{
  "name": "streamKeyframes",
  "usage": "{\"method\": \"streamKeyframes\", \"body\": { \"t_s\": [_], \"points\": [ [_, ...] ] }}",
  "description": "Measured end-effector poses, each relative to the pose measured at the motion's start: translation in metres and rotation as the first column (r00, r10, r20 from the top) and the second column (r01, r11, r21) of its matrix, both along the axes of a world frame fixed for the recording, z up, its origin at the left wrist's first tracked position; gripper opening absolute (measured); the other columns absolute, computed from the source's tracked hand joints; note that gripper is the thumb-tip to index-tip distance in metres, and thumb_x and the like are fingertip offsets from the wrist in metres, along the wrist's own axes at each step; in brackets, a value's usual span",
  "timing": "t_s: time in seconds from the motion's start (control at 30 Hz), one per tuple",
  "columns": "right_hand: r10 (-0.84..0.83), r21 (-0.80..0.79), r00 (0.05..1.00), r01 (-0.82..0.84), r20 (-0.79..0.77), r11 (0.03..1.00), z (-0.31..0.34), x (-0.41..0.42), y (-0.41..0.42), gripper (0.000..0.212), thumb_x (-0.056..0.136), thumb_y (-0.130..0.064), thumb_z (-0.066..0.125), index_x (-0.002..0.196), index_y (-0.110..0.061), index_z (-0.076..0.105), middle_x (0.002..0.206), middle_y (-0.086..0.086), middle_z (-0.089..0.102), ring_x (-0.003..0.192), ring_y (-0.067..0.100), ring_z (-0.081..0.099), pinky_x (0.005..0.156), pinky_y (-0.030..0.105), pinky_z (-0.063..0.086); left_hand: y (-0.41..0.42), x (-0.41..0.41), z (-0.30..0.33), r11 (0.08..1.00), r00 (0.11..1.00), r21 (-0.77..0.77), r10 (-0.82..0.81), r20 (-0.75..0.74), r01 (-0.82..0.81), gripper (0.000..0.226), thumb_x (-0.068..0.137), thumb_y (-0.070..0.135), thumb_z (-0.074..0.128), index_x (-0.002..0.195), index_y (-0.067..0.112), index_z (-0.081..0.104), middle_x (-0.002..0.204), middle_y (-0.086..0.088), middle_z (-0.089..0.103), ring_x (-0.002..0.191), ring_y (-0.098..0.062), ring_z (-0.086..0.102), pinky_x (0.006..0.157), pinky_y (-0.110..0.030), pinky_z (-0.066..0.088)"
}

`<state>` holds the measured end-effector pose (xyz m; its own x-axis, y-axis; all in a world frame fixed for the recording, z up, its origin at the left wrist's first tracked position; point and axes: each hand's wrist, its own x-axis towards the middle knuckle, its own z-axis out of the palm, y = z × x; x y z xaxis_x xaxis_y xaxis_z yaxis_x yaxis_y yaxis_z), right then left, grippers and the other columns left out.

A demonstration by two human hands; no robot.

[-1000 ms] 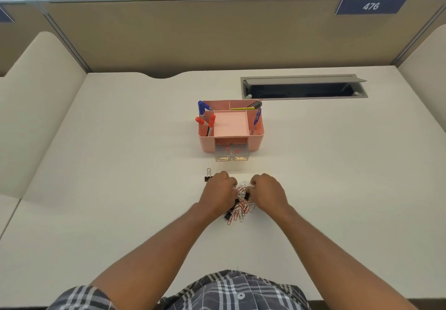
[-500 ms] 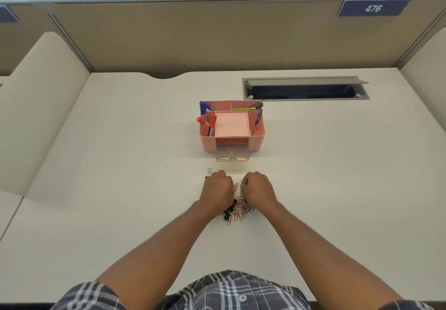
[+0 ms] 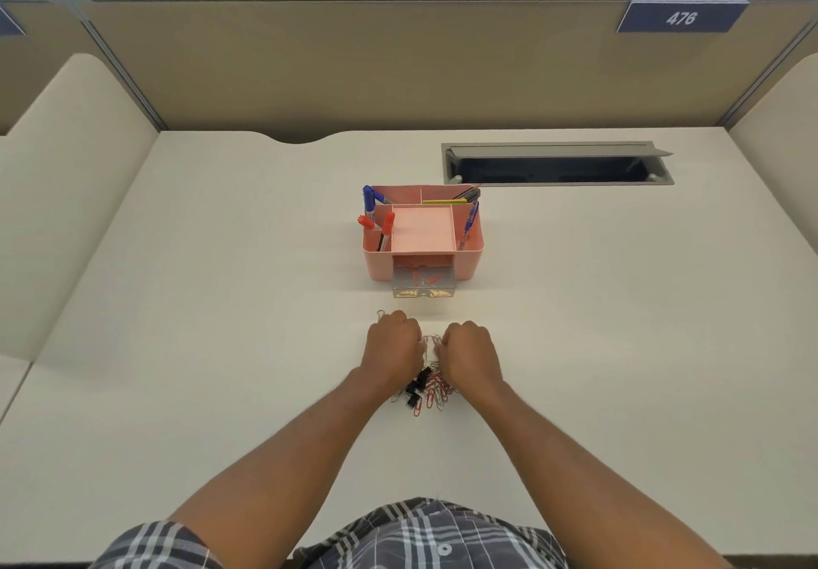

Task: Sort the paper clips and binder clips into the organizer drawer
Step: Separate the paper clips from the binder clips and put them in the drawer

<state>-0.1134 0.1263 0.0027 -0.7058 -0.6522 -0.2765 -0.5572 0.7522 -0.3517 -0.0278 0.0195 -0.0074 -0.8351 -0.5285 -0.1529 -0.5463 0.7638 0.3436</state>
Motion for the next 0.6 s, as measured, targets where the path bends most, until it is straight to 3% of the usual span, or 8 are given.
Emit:
{"method": "streamKeyframes", "body": {
  "t_s": [0.17,0.27,0.37,0.6],
  "points": [
    [0.038,0.032,0.999,-0.038,0.011,0.999,0.004,-0.002,-0.005,0.022,0.083,-0.011,0.054,0.063,-0.013,0.046,0.069,0.009,0.05,0.07,0.03,0.051,0.057,0.033,0.031,-0.001,0.001,0.005,0.999,1.0,0.035,-0.013,-0.002,0.013,0.013,0.089,0.016,0.054,0.08,0.014,0.064,0.089,-0.005,0.062,0.084,-0.026,0.057,0.076,-0.042,0.049],
    [0.03,-0.01,0.998,-0.029,0.062,1.0,0.004,-0.007,-0.003,0.016,0.082,-0.01,0.052,0.067,-0.01,0.055,0.072,0.009,0.06,0.072,0.029,0.056,0.06,0.037,0.044,-0.001,0.003,0.005,0.996,0.999,0.083,0.016,-0.038,-0.013,0.014,0.09,0.015,0.052,0.079,0.014,0.06,0.084,-0.003,0.064,0.08,-0.025,0.058,0.074,-0.041,0.049],
    [-0.086,-0.12,0.97,0.115,0.227,0.986,0.004,-0.015,0.003,0.01,0.086,-0.015,0.056,0.079,-0.015,0.064,0.08,-0.001,0.068,0.078,0.021,0.062,0.068,0.03,0.049,-0.003,0.005,0.004,0.988,0.994,0.147,0.057,-0.092,-0.043,0.015,0.092,0.011,0.05,0.079,0.016,0.058,0.08,-0.001,0.064,0.078,-0.024,0.058,0.073,-0.039,0.048],
    [-0.114,-0.25,0.924,0.215,0.364,0.944,0.013,-0.029,0.01,0.014,0.089,-0.017,0.063,0.099,-0.018,0.072,0.092,-0.002,0.07,0.086,0.016,0.063,0.078,0.028,0.051,-0.008,0.006,0.009,0.948,0.952,0.29,0.204,-0.229,-0.133,0.019,0.094,0.008,0.051,0.102,0.014,0.067,0.102,-0.002,0.067,0.094,-0.019,0.059,0.084,-0.034,0.05]
  ]
}}
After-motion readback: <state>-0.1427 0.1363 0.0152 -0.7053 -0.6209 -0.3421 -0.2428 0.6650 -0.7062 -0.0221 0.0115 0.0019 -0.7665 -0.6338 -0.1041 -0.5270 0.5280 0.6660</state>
